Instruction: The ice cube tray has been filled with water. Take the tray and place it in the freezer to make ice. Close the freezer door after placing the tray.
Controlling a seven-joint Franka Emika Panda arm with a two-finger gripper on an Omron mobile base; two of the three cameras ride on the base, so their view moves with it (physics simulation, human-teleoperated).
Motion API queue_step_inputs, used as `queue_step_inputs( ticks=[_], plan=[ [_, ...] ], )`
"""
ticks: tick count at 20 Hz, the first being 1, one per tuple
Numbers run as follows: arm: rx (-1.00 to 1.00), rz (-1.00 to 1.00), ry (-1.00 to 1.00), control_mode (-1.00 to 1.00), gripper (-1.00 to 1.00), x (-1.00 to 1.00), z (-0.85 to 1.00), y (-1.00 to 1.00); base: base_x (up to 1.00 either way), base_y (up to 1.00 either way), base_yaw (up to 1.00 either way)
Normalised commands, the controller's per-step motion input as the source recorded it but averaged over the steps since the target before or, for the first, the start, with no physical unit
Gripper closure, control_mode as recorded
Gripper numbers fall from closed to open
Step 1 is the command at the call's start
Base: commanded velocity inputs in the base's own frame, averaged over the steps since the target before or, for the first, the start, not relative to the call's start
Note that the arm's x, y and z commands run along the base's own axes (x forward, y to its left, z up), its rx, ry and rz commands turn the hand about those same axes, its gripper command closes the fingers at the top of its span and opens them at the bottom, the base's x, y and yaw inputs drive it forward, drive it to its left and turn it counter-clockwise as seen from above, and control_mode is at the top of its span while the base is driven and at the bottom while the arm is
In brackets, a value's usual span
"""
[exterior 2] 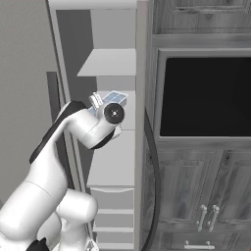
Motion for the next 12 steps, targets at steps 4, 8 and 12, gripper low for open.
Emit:
queue_step_inputs(
  ticks=[4,8,12],
  plan=[
    [0.0,0.0,0.0,-1.0,1.0,0.18,-0.12,0.0,0.0,0.0,0.0],
    [0.0,0.0,0.0,-1.0,1.0,0.21,-0.11,0.0,0.0,0.0,0.0],
    [0.0,0.0,0.0,-1.0,1.0,0.23,-0.09,0.0,0.0,0.0,0.0]
  ],
)
